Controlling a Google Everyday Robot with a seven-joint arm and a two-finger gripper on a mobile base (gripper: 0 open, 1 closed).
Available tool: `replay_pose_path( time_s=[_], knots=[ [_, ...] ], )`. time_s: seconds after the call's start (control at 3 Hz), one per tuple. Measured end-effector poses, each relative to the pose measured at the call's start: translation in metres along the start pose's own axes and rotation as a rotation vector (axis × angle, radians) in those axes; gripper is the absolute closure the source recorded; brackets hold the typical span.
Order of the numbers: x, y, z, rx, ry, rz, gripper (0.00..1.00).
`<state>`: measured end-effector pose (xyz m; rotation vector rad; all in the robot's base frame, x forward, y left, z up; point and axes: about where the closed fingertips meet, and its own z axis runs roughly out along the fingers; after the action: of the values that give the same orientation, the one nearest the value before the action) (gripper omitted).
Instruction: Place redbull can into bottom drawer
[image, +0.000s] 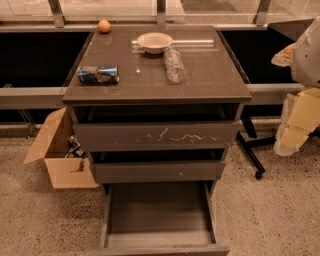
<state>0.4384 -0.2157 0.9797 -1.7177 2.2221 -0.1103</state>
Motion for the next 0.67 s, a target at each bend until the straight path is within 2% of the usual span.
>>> replay_pose_path(
  time_s=[0.33, 0.67],
  knots=[
    [0.0, 0.0, 0.0, 0.0, 0.0, 0.0, 0.0],
    [-0.014, -0.02, 0.009, 0.005, -0.039, -0.02, 0.0]
  ],
)
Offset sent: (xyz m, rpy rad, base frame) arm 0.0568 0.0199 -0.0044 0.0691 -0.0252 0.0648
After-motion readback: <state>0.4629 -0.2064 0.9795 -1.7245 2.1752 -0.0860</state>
